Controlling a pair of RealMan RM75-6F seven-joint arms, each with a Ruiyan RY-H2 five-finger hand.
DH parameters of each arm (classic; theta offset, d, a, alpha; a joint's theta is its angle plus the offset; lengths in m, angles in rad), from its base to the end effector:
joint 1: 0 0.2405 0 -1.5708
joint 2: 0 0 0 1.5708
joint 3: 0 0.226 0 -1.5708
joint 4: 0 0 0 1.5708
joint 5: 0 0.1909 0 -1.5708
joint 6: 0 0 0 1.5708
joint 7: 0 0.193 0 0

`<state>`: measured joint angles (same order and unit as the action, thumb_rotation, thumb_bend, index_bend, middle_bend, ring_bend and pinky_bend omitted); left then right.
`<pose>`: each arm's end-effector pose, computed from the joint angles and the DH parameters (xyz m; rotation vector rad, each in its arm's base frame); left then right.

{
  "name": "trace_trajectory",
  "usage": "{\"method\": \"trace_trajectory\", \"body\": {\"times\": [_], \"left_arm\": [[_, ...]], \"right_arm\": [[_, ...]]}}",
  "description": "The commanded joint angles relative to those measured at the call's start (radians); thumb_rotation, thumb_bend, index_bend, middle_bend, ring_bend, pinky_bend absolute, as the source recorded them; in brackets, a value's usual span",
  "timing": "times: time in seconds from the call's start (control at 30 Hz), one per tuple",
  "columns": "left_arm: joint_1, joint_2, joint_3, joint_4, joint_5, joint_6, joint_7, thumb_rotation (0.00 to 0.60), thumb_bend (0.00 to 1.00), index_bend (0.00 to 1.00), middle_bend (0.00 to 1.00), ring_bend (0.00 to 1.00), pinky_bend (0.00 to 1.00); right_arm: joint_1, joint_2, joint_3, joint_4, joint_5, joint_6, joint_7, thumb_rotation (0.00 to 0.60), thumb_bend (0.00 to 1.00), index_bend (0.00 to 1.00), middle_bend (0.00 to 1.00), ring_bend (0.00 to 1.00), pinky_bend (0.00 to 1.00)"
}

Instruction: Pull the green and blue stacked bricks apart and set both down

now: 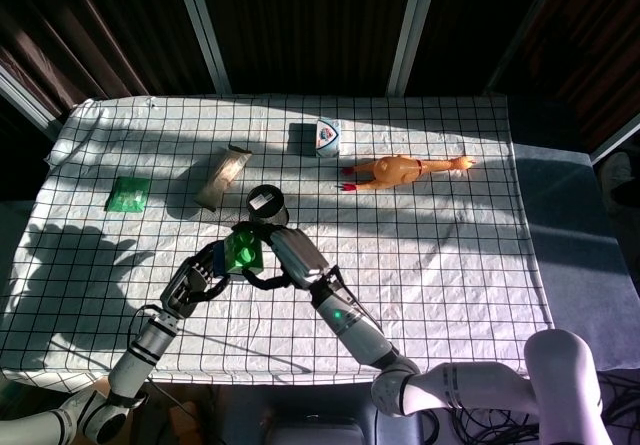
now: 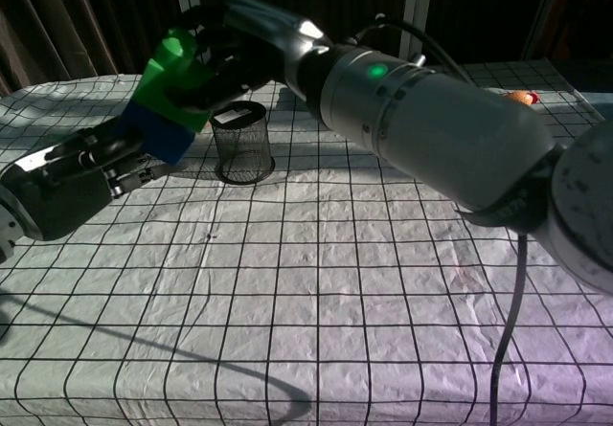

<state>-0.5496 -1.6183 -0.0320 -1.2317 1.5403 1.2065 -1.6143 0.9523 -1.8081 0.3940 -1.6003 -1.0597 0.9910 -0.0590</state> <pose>-0.1627 0.3201 -0.0115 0.8146 2.3284 1.7990 0.0627 -0.3340 -0.0448 1.7999 -1.4554 1.5875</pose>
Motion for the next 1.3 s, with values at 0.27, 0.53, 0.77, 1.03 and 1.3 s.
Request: {"method": "trace_trajectory", "body": {"times": [0.27, 0.53, 0.77, 1.03, 1.3], "left_arm": [[0.027, 0.0, -0.016, -0.025, -0.021, 0.013, 0.035, 0.6, 0.59, 0.51, 0.54, 0.26, 0.36], [0.061, 0.04, -0.016, -0.015, -0.021, 0.046, 0.086, 0.6, 0.6, 0.52, 0.55, 0.27, 0.38], [0.097, 0.135, 0.023, 0.003, -0.012, 0.044, 0.246, 0.6, 0.59, 0.51, 0.55, 0.27, 0.38], [0.134, 0.148, 0.03, -0.03, -0.19, -0.081, 0.831, 0.6, 0.57, 0.47, 0.52, 0.23, 0.29], [0.138, 0.094, 0.005, -0.008, -0.299, -0.126, 1.2, 0.6, 0.53, 0.33, 0.39, 0.15, 0.13]], "right_arm": [[-0.009, 0.015, 0.006, -0.008, 0.001, 0.003, 0.011, 0.6, 0.39, 0.9, 0.68, 0.47, 0.32], [-0.049, 0.088, 0.014, -0.053, -0.05, 0.047, 0.032, 0.6, 0.39, 0.9, 0.68, 0.47, 0.32], [-0.127, 0.234, -0.031, -0.08, -0.089, 0.056, 0.039, 0.6, 0.39, 0.9, 0.68, 0.46, 0.32], [-0.193, 0.295, -0.221, 0.062, -0.109, -0.012, -0.079, 0.6, 0.39, 0.87, 0.68, 0.45, 0.32], [-0.206, 0.227, -0.3, 0.227, -0.114, -0.097, -0.082, 0.6, 0.39, 0.74, 0.66, 0.4, 0.29]]}}
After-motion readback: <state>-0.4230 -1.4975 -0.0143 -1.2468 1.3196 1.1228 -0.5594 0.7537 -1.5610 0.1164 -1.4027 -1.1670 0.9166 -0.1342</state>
